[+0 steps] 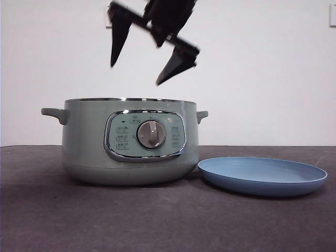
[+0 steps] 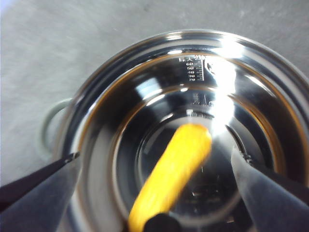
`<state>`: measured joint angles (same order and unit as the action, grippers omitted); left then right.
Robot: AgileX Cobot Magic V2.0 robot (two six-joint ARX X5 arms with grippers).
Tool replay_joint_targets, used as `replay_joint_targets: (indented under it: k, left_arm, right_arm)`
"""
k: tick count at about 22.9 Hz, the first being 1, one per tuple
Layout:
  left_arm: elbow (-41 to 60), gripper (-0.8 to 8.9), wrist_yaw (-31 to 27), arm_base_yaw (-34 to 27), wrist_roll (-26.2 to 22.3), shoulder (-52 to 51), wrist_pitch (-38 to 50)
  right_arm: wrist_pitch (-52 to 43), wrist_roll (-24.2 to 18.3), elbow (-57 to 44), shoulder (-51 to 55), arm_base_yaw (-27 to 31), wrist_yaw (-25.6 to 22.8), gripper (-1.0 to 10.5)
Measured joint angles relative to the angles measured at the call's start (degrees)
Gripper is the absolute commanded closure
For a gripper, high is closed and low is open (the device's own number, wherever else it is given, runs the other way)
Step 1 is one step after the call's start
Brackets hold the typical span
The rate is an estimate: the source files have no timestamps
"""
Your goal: Take the corn out from the steamer,put the corn on the plate,close the lid
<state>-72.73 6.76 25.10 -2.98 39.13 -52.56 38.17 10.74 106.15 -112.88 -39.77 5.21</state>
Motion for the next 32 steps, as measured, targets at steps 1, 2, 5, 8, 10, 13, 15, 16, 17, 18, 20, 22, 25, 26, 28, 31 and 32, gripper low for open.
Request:
replay_joint_targets:
  k: [1,2,5,8,10,13,15,16,17,18,20,22,25,26,28,31,32]
  left_arm:
    - [-0.02,8.22,0.0,0.0,0.0,0.0,-0.26]
    - [-0.02,8.22,0.0,0.0,0.0,0.02,-0.61]
    - [-0.02,8.22,-0.02,0.0,0.0,0.17,-1.03]
    - [0.0,8.22,-0.04,0.0,-0.02,0.24,-1.03]
    - [-0.02,8.22,-0.04,0.0,-0.02,0.22,-1.01]
    - [-0.02,8.22,-0.02,0.0,-0.02,0.22,-1.03]
    - [-0.02,8.22,-0.02,0.0,-0.02,0.22,-1.03]
    - [-0.02,8.22,-0.02,0.0,-0.02,0.22,-1.03]
    - [-0.02,8.22,0.0,0.0,-0.02,0.22,-1.03]
    - [-0.02,8.22,-0.02,0.0,-0.02,0.22,-1.05]
    - [-0.02,8.22,0.07,0.0,-0.02,0.22,-1.05]
    - [-0.02,8.22,0.31,0.0,-0.02,0.22,-1.09]
    - [-0.02,8.22,0.39,0.0,-0.02,0.22,-1.79]
    - [-0.02,8.22,0.39,0.0,-0.02,0.22,-2.12]
    - [0.0,8.22,0.39,0.0,-0.02,0.22,-2.32]
    - [-0.02,8.22,0.37,0.0,-0.02,0.22,-2.32]
    - [0.0,8.22,0.39,0.0,-0.02,0.22,-2.29]
  right_arm:
    - [0.0,0.0,1.27,-1.68,-0.02,-0.61,3.6]
    - [-0.09,0.0,1.79,-3.1,-0.02,-0.94,3.6]
    - [0.55,0.0,1.86,-5.81,-0.02,-1.62,3.6]
    - [0.42,0.0,1.86,-7.3,-0.02,-2.27,3.6]
    - [-0.11,0.0,1.99,-7.63,-0.13,-2.32,3.6]
    - [-0.15,0.0,2.08,-9.75,-0.44,-2.38,3.6]
    - [-0.46,0.0,2.08,-11.45,-0.74,-2.38,3.6]
    - [-0.35,0.07,2.08,-11.96,-0.79,-2.38,3.6]
    - [-0.48,0.28,2.08,-12.37,-0.79,-2.38,3.6]
    - [-0.48,0.46,2.08,-12.74,-0.79,-2.4,3.6]
    - [-0.57,0.59,2.08,-14.38,-0.79,-2.36,3.7]
    - [-0.96,0.63,2.29,-14.67,-1.05,-2.84,5.8]
    - [-1.7,0.66,2.32,-15.08,-1.07,-3.08,9.6]
    - [-2.58,0.7,2.32,-15.23,-1.16,-2.75,9.6]
    - [-4.35,0.87,2.32,-15.3,-1.53,-2.29,9.6]
    - [-4.55,0.85,2.29,-13.92,-1.66,-2.25,9.6]
    - [-4.31,0.76,2.23,-11.61,-1.64,-2.29,9.6]
